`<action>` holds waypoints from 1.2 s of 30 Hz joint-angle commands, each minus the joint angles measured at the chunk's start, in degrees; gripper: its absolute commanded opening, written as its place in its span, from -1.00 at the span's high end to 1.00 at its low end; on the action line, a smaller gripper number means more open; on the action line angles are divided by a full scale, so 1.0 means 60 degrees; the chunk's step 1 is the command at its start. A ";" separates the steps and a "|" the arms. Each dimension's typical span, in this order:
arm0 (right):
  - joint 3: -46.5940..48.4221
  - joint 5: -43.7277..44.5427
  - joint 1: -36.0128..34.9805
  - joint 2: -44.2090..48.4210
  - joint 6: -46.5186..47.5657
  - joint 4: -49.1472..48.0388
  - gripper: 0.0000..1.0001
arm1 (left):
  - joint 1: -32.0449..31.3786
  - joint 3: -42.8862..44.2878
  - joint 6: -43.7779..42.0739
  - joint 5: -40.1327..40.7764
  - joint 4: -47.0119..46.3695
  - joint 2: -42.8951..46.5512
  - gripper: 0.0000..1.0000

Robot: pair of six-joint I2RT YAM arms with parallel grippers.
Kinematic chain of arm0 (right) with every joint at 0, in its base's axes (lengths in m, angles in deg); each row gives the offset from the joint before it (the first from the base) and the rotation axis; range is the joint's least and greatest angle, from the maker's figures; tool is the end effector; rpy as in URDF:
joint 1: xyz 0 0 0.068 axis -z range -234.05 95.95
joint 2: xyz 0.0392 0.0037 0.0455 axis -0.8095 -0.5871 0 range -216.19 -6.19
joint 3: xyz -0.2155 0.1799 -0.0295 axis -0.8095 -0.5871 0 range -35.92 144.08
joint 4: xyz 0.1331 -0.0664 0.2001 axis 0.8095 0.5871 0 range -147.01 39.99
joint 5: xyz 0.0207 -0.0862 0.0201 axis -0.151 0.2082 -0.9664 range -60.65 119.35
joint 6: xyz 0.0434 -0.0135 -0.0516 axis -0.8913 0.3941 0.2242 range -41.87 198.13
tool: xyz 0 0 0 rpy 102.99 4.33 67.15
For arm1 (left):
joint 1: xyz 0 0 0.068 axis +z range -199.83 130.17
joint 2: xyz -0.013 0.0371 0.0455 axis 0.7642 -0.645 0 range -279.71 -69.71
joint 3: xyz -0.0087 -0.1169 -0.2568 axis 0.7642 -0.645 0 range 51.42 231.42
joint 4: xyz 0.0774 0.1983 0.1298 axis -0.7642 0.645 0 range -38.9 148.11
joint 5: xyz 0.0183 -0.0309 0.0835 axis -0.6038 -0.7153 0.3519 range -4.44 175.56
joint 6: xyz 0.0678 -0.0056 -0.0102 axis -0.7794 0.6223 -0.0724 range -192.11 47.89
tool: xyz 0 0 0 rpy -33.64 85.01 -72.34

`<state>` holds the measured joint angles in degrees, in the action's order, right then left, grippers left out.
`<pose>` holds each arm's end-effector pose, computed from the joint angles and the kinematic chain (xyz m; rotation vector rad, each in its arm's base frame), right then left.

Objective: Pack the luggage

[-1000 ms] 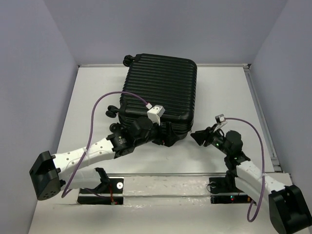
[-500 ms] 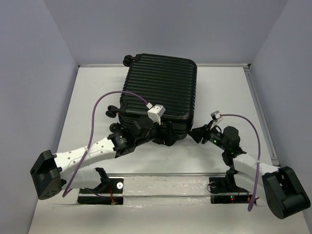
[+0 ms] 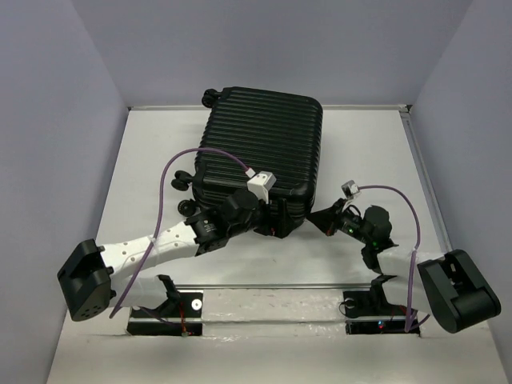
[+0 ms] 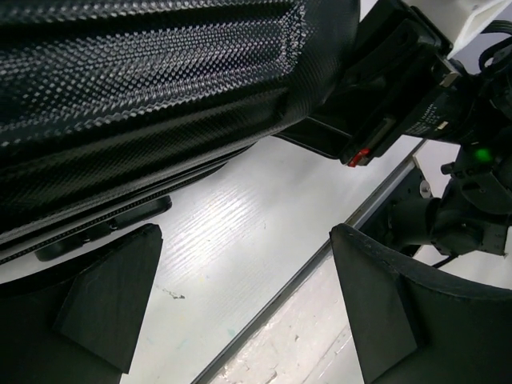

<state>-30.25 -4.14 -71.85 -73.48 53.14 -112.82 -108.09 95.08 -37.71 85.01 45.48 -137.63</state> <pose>0.1784 0.0894 0.1782 -0.3556 1.7296 1.0388 0.1448 -0.2350 0.2851 0.4316 2.0090 -1.0741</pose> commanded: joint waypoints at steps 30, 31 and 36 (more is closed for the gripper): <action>0.1266 0.8439 -0.6174 -0.2921 -0.2969 -0.2069 0.86 | 0.1826 0.3408 -0.0035 -0.0536 0.0481 -0.0755 -0.96; 0.1310 0.8425 -0.6174 -0.2892 -0.2954 -0.1906 0.86 | 0.2264 0.3011 0.0010 -0.0595 0.0600 -0.0243 -0.98; 0.1194 0.8249 -0.6174 -0.2658 -0.2749 -0.1803 0.86 | 0.6393 0.1236 -0.0251 -0.1194 0.2252 0.2836 -0.98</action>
<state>-22.73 41.54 -108.77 -89.98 36.46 -122.00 -86.39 108.15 -36.84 78.51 50.50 -133.72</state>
